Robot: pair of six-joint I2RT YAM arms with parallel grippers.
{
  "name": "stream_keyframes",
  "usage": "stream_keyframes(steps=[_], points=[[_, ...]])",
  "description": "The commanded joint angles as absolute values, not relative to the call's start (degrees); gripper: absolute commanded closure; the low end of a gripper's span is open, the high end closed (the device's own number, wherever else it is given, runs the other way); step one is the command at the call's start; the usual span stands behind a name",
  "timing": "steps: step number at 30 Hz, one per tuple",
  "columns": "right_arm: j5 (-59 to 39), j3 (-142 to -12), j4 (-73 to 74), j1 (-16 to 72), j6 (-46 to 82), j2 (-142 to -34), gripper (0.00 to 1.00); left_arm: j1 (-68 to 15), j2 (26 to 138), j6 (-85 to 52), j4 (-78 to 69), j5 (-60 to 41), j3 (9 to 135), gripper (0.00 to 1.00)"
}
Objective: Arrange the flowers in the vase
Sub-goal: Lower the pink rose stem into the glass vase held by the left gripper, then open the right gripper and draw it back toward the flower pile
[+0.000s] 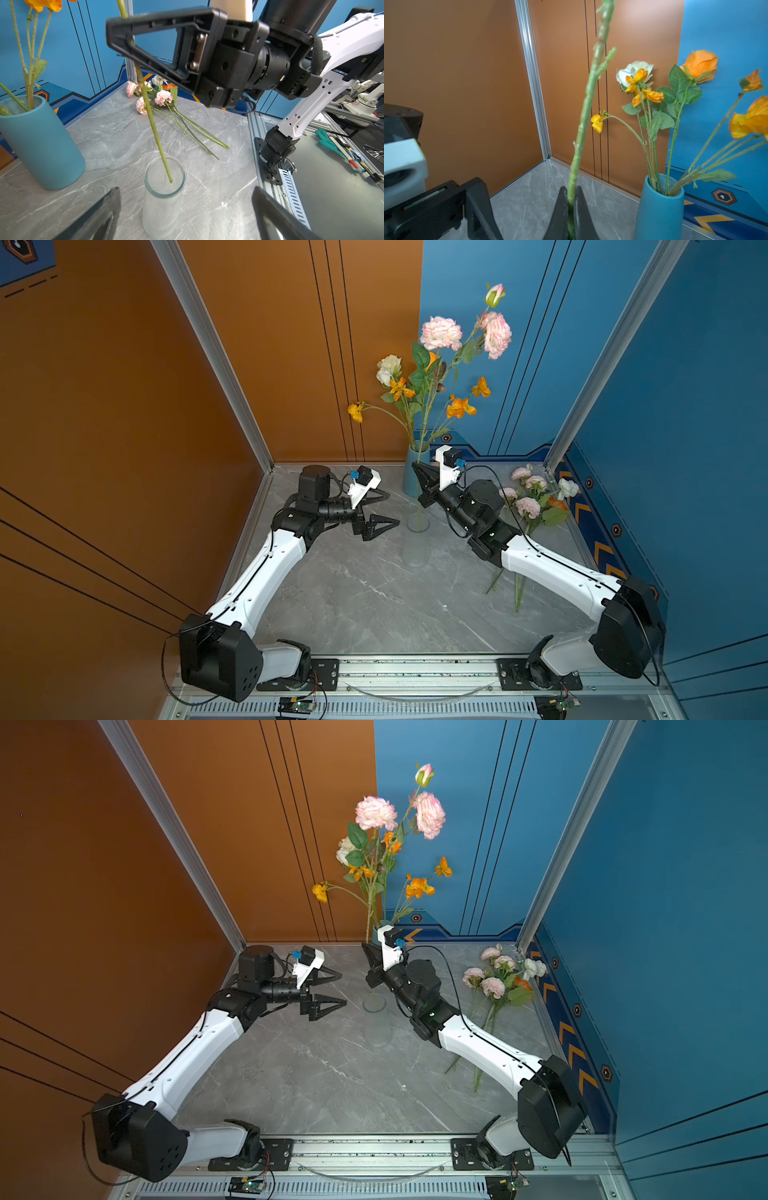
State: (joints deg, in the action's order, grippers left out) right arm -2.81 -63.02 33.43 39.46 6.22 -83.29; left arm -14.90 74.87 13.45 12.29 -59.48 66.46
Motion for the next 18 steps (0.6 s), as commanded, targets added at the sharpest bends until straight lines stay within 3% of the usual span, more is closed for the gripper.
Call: stream_keyframes(steps=[1,18], points=[[-5.8,-60.9,33.7,39.8,7.4,-83.1,1.0,-14.4,75.7,12.9,13.1,-61.0,67.9,0.02],[-4.7,-55.5,34.3,43.5,8.7,-86.2,0.96,-14.8,76.7,12.8,13.1,-61.1,67.9,0.02]])
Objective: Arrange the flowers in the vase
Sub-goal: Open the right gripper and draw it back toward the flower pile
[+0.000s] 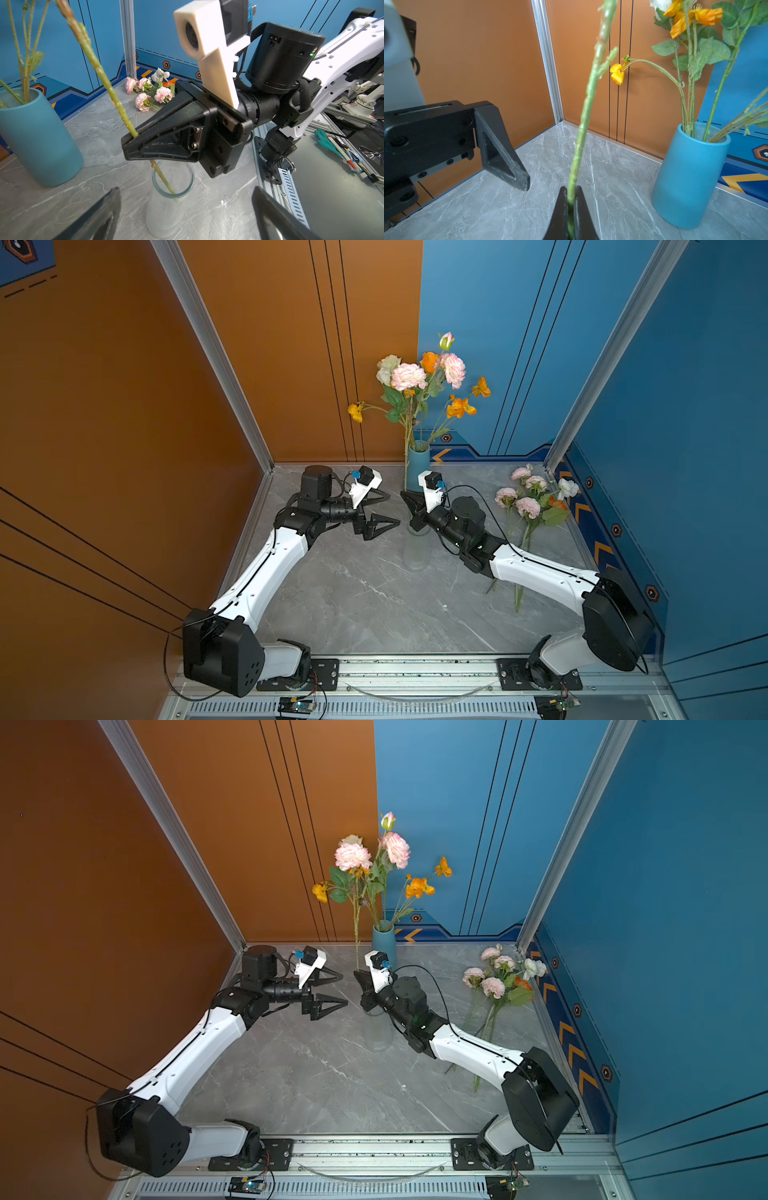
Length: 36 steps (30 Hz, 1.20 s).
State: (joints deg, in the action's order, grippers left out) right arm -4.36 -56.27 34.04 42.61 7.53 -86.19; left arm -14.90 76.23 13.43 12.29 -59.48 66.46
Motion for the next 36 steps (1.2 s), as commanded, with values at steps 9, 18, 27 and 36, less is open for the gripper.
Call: stream_keyframes(steps=[9,18,27,36], points=[[-3.6,-56.4,30.5,44.1,8.5,-85.7,0.74,-14.9,76.6,12.9,13.1,-61.2,67.9,0.02],[-3.7,-56.3,26.8,44.3,7.8,-83.4,0.56,-14.9,76.8,12.9,13.1,-61.2,67.9,0.02],[-0.8,-55.4,22.9,44.4,6.8,-78.4,0.29,-15.4,76.3,12.1,13.1,-61.9,68.4,0.02],[4.2,-50.0,21.4,37.6,10.0,-68.5,0.0,-16.0,73.9,13.5,14.3,-59.8,67.7,0.02]])
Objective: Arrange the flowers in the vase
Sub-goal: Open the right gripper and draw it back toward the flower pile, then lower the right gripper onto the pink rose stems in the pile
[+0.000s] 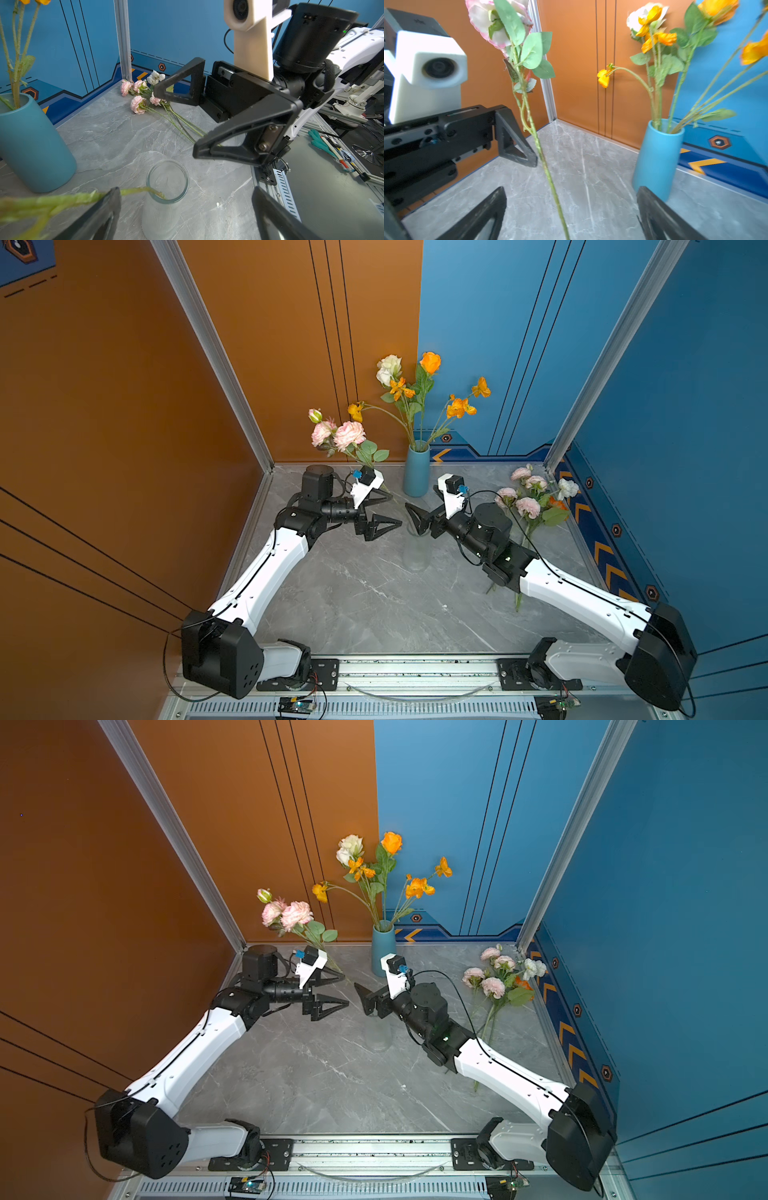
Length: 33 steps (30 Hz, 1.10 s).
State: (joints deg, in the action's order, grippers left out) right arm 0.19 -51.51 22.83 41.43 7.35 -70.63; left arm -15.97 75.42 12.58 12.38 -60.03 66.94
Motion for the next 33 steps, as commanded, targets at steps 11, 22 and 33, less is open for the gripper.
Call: stream_keyframes(steps=[11,22,33], points=[[18.2,-57.4,-7.4,17.8,29.9,-65.3,0.0,-24.6,79.1,19.5,21.0,-56.9,67.8,0.0],[-8.1,-51.6,-20.5,-6.4,37.0,-71.7,0.18,-33.4,78.7,23.8,24.3,-50.2,68.5,0.0],[-13.2,-56.1,-14.2,-5.1,37.3,-91.1,0.5,-51.5,79.1,27.2,17.8,-17.4,65.4,0.02]])
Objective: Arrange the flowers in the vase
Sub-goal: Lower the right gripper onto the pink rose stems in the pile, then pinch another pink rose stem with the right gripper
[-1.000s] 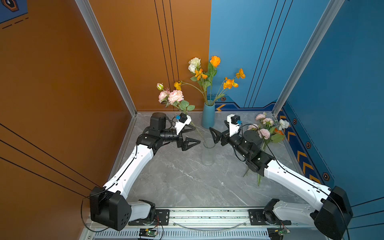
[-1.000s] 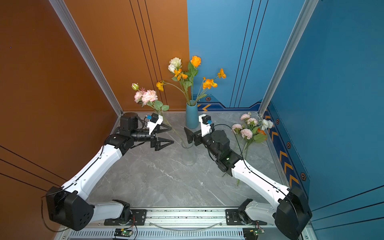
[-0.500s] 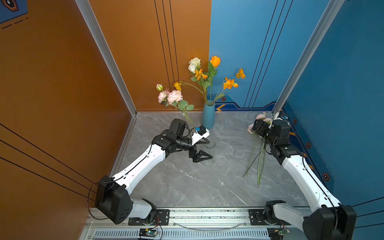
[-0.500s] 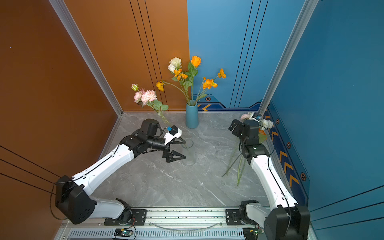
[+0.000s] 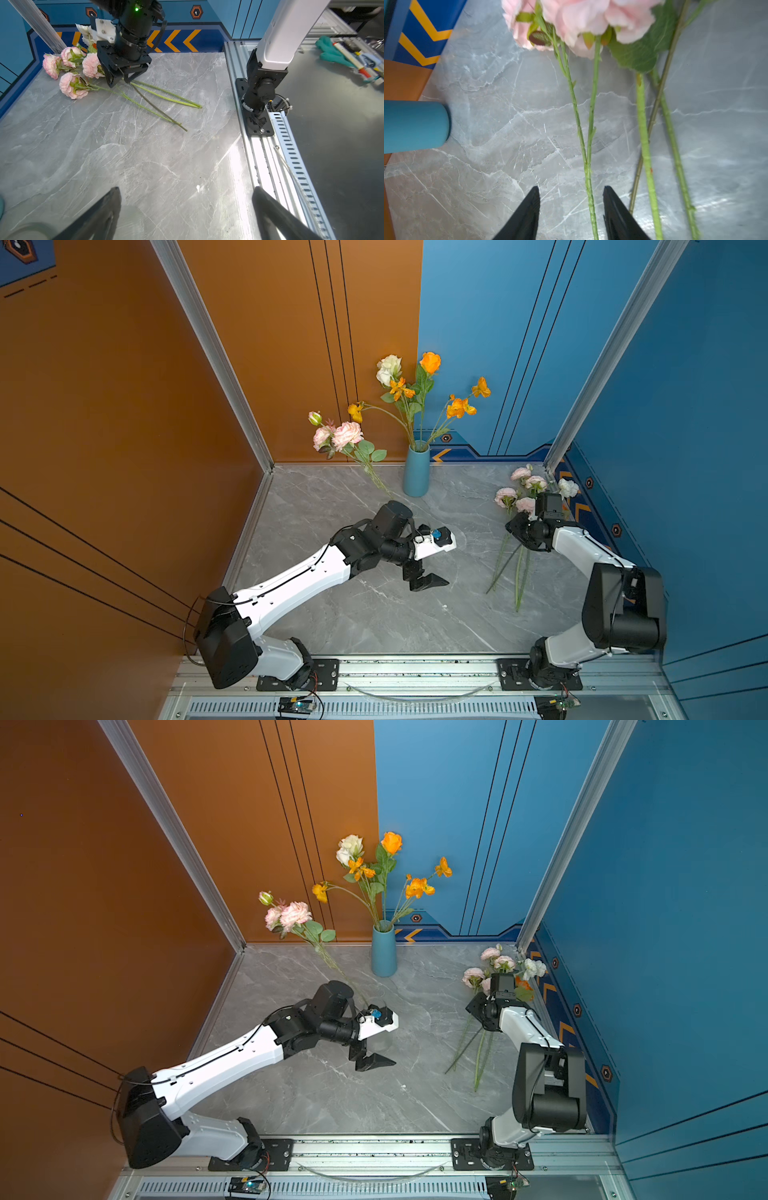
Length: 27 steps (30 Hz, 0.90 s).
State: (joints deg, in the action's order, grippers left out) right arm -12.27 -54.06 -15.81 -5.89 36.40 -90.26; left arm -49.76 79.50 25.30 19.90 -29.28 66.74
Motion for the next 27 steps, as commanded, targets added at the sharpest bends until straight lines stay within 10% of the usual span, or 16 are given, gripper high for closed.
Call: stream_keyframes(steps=[1,16,27], points=[[-12.1,-55.8,-14.0,-4.6,37.2,-91.4,0.49,-52.2,79.3,27.3,17.6,-16.5,65.2,0.02],[-8.9,-57.6,-13.2,-4.4,34.4,-99.0,0.54,-52.4,80.2,27.6,17.5,-15.7,65.0,0.02],[-9.6,-59.4,-10.9,-1.9,33.2,-99.6,1.0,-52.9,80.5,27.8,17.5,-15.2,64.9,0.02]])
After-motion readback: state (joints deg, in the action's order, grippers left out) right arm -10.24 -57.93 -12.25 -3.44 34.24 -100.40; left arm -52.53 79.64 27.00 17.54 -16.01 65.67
